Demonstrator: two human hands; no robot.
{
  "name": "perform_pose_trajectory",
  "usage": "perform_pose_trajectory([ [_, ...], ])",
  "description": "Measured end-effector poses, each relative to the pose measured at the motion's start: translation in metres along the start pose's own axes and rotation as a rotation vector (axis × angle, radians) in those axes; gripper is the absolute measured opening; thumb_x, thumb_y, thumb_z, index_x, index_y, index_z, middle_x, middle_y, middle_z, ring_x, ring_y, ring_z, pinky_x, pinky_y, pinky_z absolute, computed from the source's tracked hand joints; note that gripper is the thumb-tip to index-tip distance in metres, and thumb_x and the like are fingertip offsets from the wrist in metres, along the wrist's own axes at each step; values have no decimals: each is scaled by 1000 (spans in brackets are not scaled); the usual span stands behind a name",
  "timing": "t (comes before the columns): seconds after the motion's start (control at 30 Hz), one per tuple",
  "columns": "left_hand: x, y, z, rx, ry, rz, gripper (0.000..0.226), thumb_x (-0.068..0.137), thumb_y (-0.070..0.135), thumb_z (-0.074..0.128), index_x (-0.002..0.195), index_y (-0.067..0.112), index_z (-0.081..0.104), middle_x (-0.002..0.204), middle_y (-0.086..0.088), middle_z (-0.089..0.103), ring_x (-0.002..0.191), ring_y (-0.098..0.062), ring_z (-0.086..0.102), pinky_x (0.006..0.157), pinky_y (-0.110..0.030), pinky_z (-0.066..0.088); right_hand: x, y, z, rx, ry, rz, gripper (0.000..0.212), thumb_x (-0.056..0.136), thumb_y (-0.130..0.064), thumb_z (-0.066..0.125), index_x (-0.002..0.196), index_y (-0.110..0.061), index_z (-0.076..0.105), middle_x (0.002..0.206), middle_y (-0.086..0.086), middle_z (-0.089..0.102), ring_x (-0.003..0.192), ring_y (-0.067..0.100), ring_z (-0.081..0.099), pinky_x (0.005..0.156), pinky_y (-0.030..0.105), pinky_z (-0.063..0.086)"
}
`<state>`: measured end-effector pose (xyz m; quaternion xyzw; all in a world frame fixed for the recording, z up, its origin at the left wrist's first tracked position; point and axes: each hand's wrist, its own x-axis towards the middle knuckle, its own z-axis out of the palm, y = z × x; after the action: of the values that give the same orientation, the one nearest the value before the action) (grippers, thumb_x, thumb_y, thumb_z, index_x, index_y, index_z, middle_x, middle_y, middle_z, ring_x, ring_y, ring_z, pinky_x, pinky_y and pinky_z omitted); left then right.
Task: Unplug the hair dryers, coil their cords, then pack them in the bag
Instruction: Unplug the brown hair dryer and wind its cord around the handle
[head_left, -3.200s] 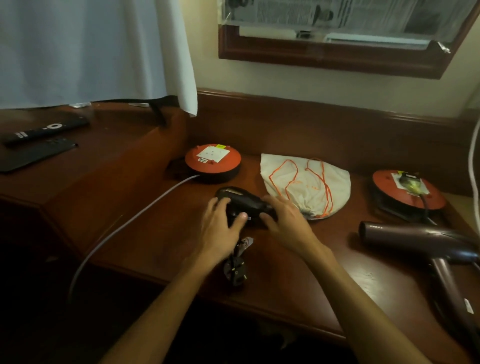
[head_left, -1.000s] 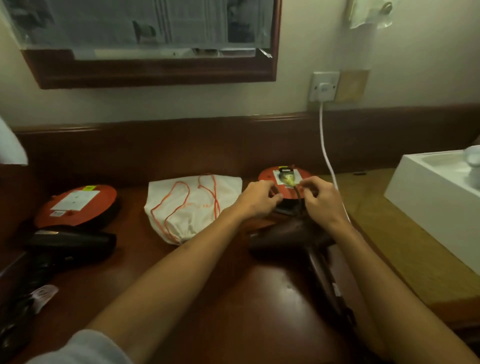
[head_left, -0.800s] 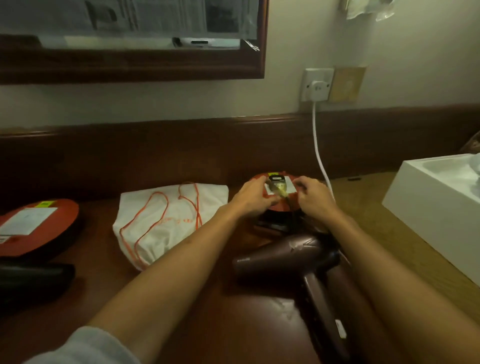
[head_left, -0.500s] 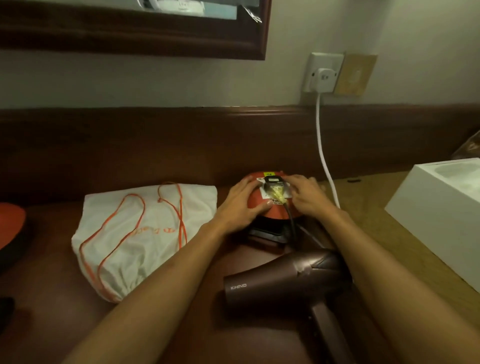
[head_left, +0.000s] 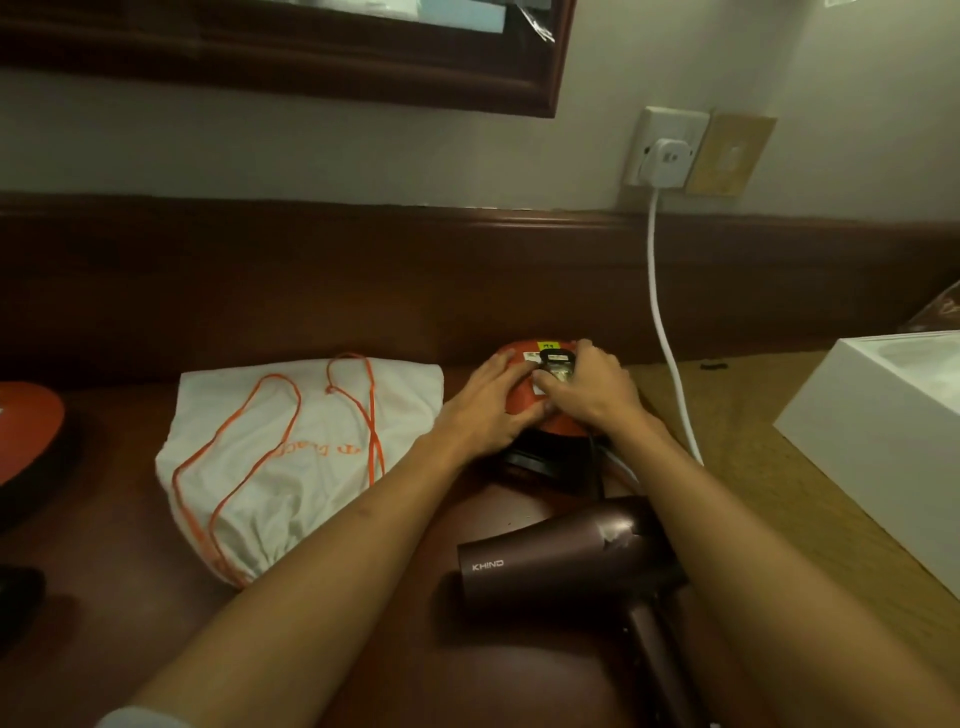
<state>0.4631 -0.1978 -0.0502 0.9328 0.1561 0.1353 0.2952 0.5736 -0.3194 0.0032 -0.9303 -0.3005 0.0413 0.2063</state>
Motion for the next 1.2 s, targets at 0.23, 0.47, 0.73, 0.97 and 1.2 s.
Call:
perform_pose_trajectory([
  [0.23,4,-4,3,17,-7,-1,80,94,71,49,161,31,29,172,2,15,157,-21,15,125,-50,25,-5,-3,0,7,32,14,69,91,-58,60,139,-10,45,138,15,56,128,39,53,103,52,47],
  [0.47,1,-1,3,43,-18,-15,81,94,73,46,162,33,25,172,5,11,158,-18,10,125,-49,25,-9,-2,-7,31,31,17,65,88,-63,61,130,-15,52,128,10,63,118,35,60,94,47,52],
  [0.73,-1,6,-5,97,-18,-14,81,94,72,48,161,33,27,171,2,15,157,-21,16,121,-48,29,-10,-5,-10,120,23,54,60,84,-61,67,121,-15,55,114,5,62,107,30,63,88,47,56],
  [0.97,0,9,-11,155,-24,-17,80,93,74,48,160,32,31,170,-1,20,154,-25,23,119,-49,30,-20,-10,-36,428,205,107,55,92,-44,69,129,-6,54,113,8,61,95,18,55,69,30,46],
  [1.2,-12,5,-37,-241,-14,-122,70,92,46,72,153,26,44,154,-2,50,138,-24,51,114,-43,44,-52,-21,-59,325,-73,-86,48,83,-47,78,112,-14,58,104,0,64,95,18,64,79,38,56],
])
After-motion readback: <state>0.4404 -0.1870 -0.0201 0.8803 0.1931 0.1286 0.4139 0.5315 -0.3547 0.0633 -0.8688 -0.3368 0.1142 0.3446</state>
